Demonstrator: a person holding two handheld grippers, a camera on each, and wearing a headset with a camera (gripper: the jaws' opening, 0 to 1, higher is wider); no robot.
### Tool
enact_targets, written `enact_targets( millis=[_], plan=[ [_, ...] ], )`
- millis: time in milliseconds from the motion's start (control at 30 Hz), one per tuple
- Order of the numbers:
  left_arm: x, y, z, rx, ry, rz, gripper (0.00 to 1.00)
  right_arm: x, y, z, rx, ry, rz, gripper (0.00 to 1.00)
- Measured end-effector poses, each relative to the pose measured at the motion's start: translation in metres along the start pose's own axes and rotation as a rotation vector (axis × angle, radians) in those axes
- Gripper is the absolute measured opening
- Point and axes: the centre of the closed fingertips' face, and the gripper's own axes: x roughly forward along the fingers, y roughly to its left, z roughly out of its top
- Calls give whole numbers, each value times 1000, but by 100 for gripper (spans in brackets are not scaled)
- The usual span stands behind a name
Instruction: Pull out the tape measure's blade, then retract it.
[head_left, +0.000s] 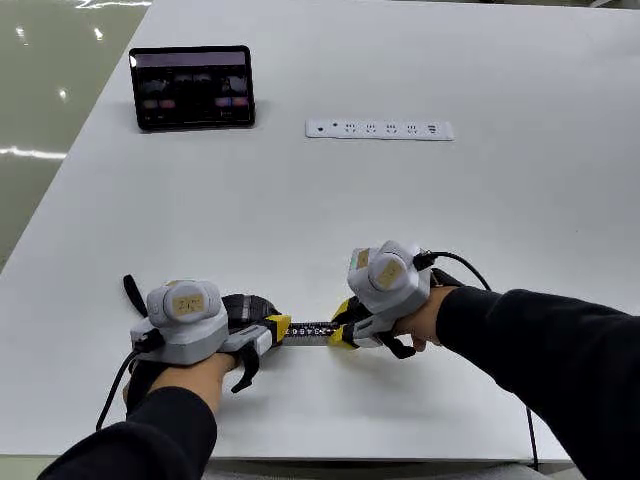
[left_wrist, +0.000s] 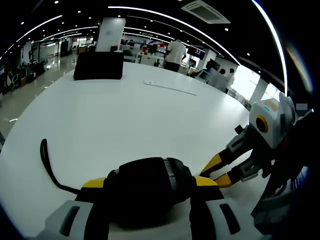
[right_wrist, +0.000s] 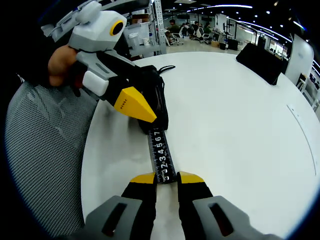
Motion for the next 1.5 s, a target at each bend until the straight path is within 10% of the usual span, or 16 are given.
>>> enact_targets(
  millis=[1500],
  plan=[
    [0,0,0,-3,2,-6,60,12,6,17,-35,-46,23,9]
  ],
)
